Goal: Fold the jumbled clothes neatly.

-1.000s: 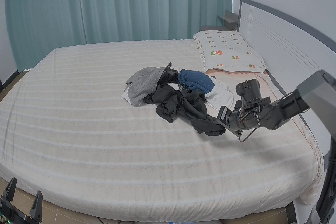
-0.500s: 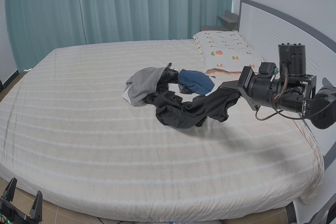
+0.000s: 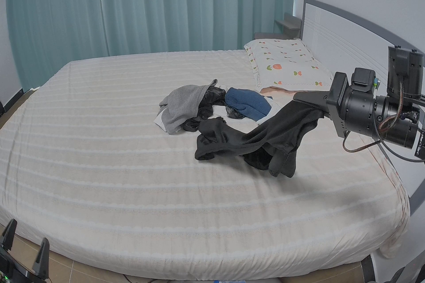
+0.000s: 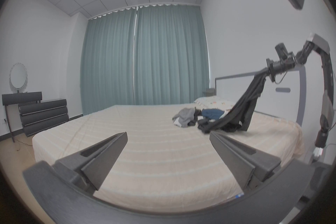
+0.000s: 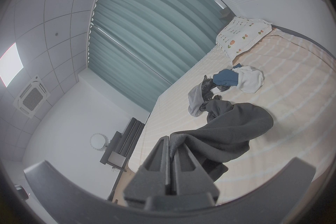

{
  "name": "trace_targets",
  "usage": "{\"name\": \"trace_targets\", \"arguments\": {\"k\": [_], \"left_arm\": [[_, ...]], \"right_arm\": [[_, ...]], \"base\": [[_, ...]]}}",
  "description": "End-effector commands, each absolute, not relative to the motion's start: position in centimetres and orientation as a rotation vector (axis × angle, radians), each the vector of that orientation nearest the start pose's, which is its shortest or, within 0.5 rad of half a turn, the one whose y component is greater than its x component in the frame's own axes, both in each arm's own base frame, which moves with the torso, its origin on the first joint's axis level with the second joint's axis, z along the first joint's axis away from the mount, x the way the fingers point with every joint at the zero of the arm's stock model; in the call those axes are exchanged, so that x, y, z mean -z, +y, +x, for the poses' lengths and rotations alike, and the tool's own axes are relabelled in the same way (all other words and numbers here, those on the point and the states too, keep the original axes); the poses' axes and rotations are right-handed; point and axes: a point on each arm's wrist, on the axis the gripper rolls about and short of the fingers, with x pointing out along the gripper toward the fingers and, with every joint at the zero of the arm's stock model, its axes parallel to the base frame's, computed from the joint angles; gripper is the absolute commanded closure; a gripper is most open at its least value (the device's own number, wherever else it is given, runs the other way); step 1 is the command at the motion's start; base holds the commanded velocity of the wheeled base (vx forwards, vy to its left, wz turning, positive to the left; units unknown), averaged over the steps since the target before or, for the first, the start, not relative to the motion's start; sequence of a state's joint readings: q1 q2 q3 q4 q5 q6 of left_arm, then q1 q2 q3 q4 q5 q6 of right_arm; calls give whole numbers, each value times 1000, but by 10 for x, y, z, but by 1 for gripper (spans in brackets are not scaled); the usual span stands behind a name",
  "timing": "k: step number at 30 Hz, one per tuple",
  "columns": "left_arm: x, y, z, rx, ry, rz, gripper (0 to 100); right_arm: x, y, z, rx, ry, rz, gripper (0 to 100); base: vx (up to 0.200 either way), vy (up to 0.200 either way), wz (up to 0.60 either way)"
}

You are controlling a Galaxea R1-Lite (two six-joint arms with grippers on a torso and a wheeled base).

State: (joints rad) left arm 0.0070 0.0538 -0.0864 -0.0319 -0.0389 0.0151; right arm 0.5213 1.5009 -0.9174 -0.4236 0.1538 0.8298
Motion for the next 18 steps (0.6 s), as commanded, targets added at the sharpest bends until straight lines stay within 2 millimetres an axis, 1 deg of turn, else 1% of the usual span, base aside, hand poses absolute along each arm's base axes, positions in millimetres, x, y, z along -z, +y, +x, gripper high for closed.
{"name": "trace_targets", "arguments": {"k": [1,3,4,5,6,7,11,12,13,16,17,18], "left_arm": [[-156,-3,16,122,114,56,0],[-162,-3,30,156,166,62,0],[-164,-4,34,169,172,61,0],[-169,-6,47,239,193,63,0],[-169,-7,53,273,208,64,0],[-169,-11,66,329,242,76,0],[-160,-26,101,446,370,86,0],[-158,-28,105,456,386,83,0],[-154,-34,120,484,433,70,0],[-145,-49,153,516,503,38,0],[-145,-49,153,516,503,38,0],[-138,-59,172,527,531,27,0]], "right_arm": [[-247,128,223,-558,433,769,100],[-244,130,226,-553,442,765,100],[-243,130,226,-552,445,764,100],[-241,130,227,-548,450,763,100],[-242,130,226,-548,449,764,100],[-243,128,228,-543,442,768,100],[-248,127,230,-548,423,771,100],[-248,127,230,-550,423,769,100],[-247,128,229,-552,427,764,100],[-243,126,229,-543,436,755,100],[-243,126,229,-543,436,755,100],[-242,125,230,-537,439,755,100]], "base": [[0,0,0],[0,0,0],[0,0,0],[0,0,0],[0,0,0],[0,0,0],[0,0,0],[0,0,0],[0,0,0],[0,0,0],[0,0,0],[0,0,0]]}}
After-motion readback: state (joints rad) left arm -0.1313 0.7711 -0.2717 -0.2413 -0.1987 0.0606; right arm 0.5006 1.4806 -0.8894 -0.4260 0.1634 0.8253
